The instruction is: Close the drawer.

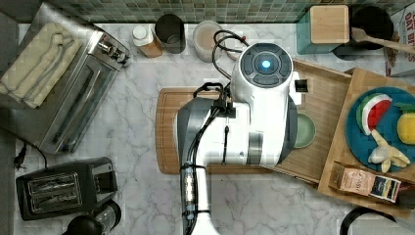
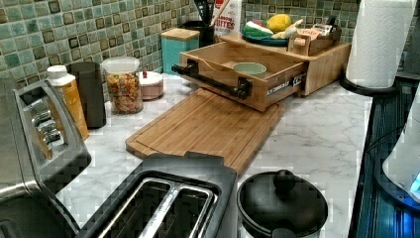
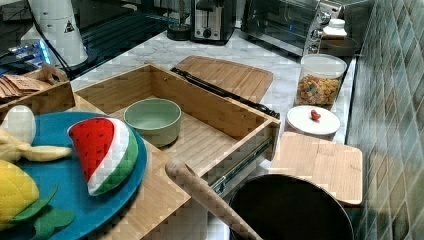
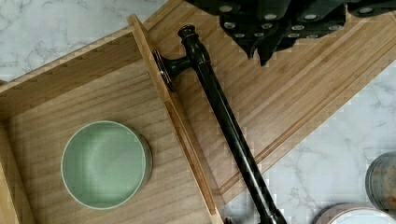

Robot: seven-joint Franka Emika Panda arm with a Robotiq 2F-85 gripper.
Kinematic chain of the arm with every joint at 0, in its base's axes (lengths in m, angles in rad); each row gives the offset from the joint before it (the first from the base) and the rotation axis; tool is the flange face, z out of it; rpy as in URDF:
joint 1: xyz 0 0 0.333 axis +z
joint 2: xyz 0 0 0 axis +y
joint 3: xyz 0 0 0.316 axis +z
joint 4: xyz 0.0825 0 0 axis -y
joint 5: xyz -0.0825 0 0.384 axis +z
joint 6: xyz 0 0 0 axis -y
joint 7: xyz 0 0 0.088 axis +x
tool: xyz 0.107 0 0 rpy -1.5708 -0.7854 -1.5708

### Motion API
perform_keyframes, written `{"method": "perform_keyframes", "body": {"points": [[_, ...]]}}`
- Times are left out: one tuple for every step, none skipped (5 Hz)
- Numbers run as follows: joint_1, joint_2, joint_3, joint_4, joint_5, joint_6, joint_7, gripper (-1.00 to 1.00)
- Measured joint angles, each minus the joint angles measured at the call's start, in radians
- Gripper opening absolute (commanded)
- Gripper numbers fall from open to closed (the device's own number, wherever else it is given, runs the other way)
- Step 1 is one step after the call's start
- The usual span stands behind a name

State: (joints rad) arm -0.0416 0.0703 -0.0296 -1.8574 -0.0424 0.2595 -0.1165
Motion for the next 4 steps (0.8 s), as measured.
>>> {"method": "perform_keyframes", "body": {"points": [[0.000,0.003,0.000,-0.003,-0.006,0.010,0.000,-1.00],[-0.004,0.016,0.000,-0.004,-0.010,0.008,-0.002,-1.00],[-0.005,0.035,-0.007,-0.012,0.009,0.040,-0.017,-1.00],[0.000,0.045,-0.013,-0.058,-0.007,0.222,-0.020,-1.00]]}}
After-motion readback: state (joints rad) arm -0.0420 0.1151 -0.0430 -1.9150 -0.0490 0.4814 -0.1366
